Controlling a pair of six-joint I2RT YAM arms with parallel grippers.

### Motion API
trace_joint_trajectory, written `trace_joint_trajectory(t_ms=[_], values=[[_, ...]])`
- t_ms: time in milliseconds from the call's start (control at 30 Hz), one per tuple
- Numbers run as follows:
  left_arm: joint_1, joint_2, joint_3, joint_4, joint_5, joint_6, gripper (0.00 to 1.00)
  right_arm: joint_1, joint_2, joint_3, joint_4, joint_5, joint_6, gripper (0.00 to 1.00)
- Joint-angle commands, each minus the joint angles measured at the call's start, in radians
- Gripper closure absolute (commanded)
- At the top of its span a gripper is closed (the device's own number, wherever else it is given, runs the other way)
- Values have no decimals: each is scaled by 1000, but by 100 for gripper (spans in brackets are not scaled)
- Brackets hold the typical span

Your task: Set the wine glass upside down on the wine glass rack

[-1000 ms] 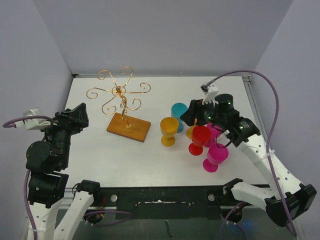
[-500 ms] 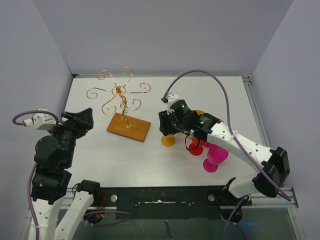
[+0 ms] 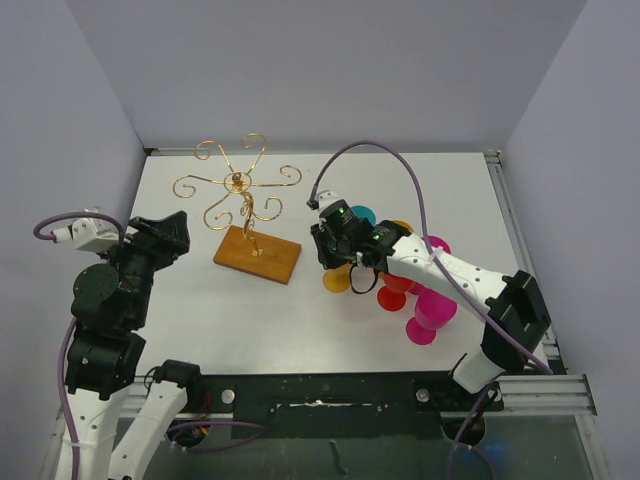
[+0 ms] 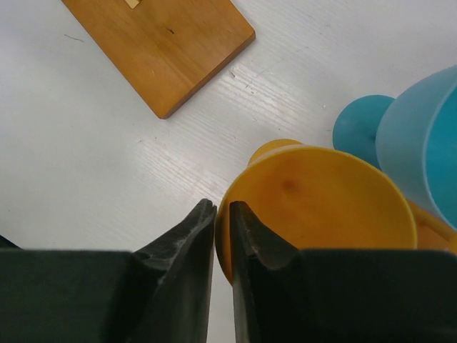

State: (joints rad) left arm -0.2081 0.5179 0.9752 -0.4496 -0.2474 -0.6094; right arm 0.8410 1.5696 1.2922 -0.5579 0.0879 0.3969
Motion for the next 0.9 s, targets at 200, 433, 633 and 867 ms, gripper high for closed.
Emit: trace_joint_trajectory(t_ms=[200,433,633,867], values=[[5,-21,44,135,64,101,31,47,23,114,-37,80,-22,100],[4,-15,75,154,154,129,31,66,-59,143,-38,79,-26,100],[4,8,112,197,258,143,31,66,-218,110,54,146,-23,100],[4,61,145,287,358,111,31,64,-397,17,249,311,-49,100]])
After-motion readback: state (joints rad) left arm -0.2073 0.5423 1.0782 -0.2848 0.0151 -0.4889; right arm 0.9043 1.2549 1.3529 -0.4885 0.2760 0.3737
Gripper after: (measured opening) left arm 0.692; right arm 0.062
